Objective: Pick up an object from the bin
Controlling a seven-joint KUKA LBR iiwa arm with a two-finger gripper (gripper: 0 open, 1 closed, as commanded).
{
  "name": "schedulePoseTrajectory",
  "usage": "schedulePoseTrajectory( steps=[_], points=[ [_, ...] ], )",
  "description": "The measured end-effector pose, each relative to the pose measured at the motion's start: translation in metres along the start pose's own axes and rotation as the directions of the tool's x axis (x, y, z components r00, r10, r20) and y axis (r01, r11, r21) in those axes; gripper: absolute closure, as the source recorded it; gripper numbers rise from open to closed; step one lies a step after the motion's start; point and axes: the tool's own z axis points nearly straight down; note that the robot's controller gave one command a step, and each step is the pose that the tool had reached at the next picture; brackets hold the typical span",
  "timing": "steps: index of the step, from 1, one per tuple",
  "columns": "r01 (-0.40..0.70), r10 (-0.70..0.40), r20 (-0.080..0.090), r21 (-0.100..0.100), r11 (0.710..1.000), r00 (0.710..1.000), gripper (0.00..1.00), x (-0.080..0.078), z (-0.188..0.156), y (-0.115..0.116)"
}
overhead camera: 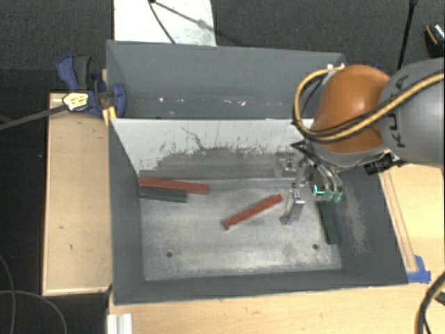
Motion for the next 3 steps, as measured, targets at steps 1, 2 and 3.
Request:
schedulePoseTrajectory(
  steps=[1, 2, 3],
  points=[
    [-0.181, 0.181, 0.001, -0.001, 0.983, 0.983, 0.0, -0.009, 0.085, 0.031],
    [-0.18, 0.18, 0.006, -0.001, 0.984, 0.984, 1.0, -0.01, 0.082, 0.03],
    [0.043, -0.043, 0.015, 0.001, 0.999, 0.999, 1.0, 0.019, -0.06, 0.011]
  ],
)
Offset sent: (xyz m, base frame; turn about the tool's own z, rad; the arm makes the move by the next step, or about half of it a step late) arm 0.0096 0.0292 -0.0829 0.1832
